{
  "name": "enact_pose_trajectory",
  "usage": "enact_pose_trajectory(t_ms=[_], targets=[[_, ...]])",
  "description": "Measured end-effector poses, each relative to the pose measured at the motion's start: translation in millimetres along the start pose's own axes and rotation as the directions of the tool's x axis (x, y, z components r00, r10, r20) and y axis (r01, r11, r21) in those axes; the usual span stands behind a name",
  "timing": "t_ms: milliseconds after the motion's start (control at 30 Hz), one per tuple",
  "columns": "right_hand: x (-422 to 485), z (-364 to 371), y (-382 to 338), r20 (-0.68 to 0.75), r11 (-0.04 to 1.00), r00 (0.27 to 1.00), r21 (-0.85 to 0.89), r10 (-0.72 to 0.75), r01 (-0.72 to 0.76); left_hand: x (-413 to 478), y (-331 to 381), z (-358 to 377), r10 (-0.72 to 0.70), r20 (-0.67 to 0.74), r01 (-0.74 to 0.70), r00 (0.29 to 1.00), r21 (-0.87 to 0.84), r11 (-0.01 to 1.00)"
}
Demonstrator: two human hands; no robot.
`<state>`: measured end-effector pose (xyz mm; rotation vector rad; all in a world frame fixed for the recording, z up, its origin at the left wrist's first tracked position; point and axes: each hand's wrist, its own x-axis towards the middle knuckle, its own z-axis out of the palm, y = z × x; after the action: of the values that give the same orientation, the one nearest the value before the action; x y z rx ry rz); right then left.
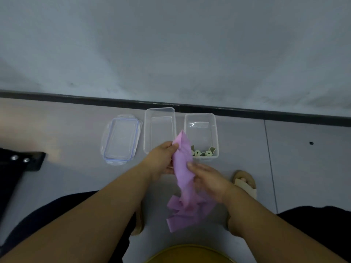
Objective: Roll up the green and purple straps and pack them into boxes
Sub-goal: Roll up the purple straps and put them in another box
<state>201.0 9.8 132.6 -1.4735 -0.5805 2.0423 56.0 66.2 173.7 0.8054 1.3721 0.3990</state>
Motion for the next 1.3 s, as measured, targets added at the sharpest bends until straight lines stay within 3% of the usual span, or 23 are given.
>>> enact_pose_trajectory(t_ms=[100,200,367,533,700,767,833,900,1000,1100,1167,1300], targets=[[-30.4,8.2,-18.8,-0.067,0.987,0.985,-0.020,-0.160,0.159,-31.7,19.4,-10.0,0.114,-0.051,-0.114,0.992,0.000,0.993],[-61.0,12.0,-45.1,-0.149,0.952,0.940,-0.058,-0.305,0.300,-57.2,37.1,-26.0,0.179,-0.077,-0.188,0.981,-0.121,0.975],[-108.8,0.8,-86.2,-0.278,0.887,0.842,-0.154,-0.462,0.436,-92.7,69.8,-50.5,0.352,-0.020,-0.345,0.936,-0.251,0.904],[-130.5,-7.9,-111.5,-0.277,0.870,0.825,-0.174,-0.493,0.461,-111.2,93.6,-49.9,0.427,-0.023,-0.425,0.904,-0.151,0.893],[-143.2,-1.2,-131.5,-0.194,0.867,0.845,-0.100,-0.499,0.489,-107.7,106.1,-47.2,0.348,-0.113,-0.356,0.931,-0.060,0.933],[-147.5,4.4,-142.3,-0.141,0.849,0.837,-0.057,-0.528,0.526,-103.3,105.6,-48.7,0.314,-0.178,-0.301,0.933,0.096,0.949],[-151.8,12.2,-153.6,-0.104,0.830,0.825,-0.019,-0.555,0.557,-97.8,100.5,-50.6,0.340,-0.208,-0.244,0.917,0.384,0.891],[-154.0,17.4,-165.2,-0.087,0.806,0.812,0.094,-0.577,0.584,-94.7,95.5,-48.8,0.408,-0.162,-0.302,0.899,0.448,0.842],[-150.9,17.7,-181.6,-0.175,0.748,0.812,0.321,-0.557,0.581,-96.0,93.7,-45.4,0.449,0.024,-0.426,0.893,0.366,0.828],[-137.8,14.2,-189.5,-0.268,0.712,0.821,0.409,-0.504,0.571,-80.5,88.4,-41.0,0.424,0.125,-0.422,0.897,0.529,0.736],[-127.1,8.6,-191.0,-0.301,0.674,0.831,0.487,-0.469,0.556,-65.0,81.2,-40.6,0.463,0.043,-0.393,0.885,0.604,0.694],[-108.4,-8.4,-189.2,-0.354,0.615,0.815,0.536,-0.458,0.578,-36.2,62.6,-56.7,0.403,-0.245,-0.216,0.882,0.550,0.807]])
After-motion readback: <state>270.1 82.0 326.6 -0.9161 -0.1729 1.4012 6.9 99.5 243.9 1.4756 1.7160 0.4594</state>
